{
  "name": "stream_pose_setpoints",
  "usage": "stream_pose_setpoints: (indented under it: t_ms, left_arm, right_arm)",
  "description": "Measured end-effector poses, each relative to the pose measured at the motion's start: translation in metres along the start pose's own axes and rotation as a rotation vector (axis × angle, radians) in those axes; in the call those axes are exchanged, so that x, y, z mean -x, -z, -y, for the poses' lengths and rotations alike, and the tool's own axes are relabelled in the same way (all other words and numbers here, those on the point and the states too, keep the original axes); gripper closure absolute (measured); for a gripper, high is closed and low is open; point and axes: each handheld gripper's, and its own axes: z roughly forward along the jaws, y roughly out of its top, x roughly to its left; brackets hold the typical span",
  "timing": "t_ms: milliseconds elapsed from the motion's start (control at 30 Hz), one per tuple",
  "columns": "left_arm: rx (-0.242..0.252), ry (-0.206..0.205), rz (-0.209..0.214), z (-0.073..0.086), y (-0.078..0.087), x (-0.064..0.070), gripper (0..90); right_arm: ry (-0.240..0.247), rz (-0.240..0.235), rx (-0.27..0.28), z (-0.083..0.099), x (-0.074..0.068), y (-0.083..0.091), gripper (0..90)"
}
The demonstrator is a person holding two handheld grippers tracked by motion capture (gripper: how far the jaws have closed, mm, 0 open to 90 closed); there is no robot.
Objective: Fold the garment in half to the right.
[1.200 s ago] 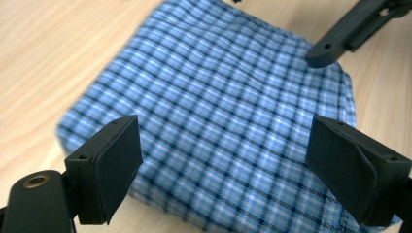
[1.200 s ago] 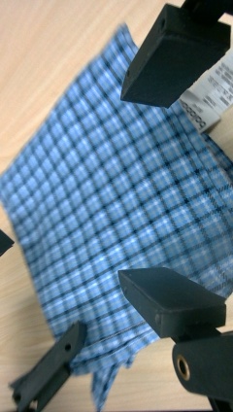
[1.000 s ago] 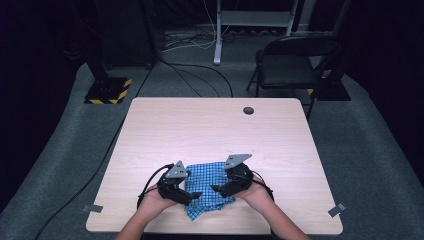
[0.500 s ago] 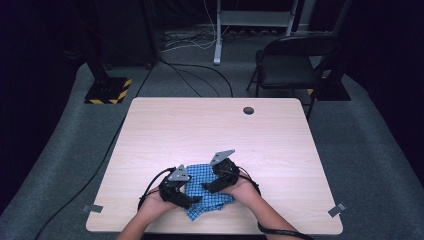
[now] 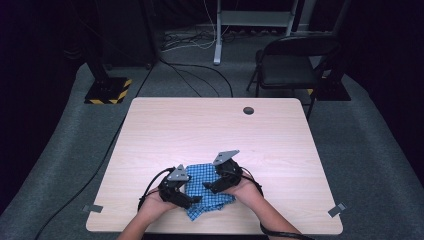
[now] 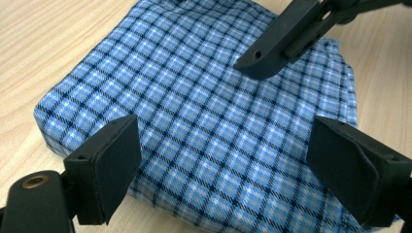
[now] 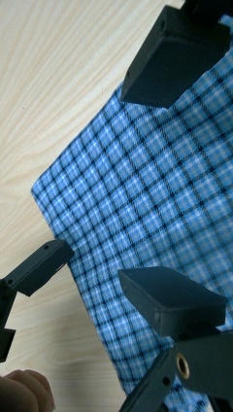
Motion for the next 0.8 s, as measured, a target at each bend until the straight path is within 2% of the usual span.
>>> stream_pose_setpoints:
  t_ms: [167,300,400,633,800]
  left_arm:
    - [0.015,-0.012,-0.004,-0.003,0.006,0.003,12.3]
    - [0.038,-0.015,0.001,-0.006,0.01,0.004,12.3]
    - [0.047,-0.003,0.004,-0.006,0.012,0.002,12.3]
    - [0.006,0.01,-0.014,0.003,0.004,-0.006,12.4]
    - [0.006,0.025,-0.01,0.003,0.004,-0.008,12.3]
  right_arm:
    - [-0.008,0.019,0.045,0.0,-0.005,0.015,14.0]
    - [-0.005,0.021,0.06,0.0,-0.009,0.018,14.0]
    - [-0.001,0.013,0.048,0.001,-0.01,0.013,14.0]
    - [-0.03,0.01,-0.002,0.015,-0.002,-0.001,14.0]
    - [-0.052,0.021,0.004,0.023,0.003,0.002,14.1]
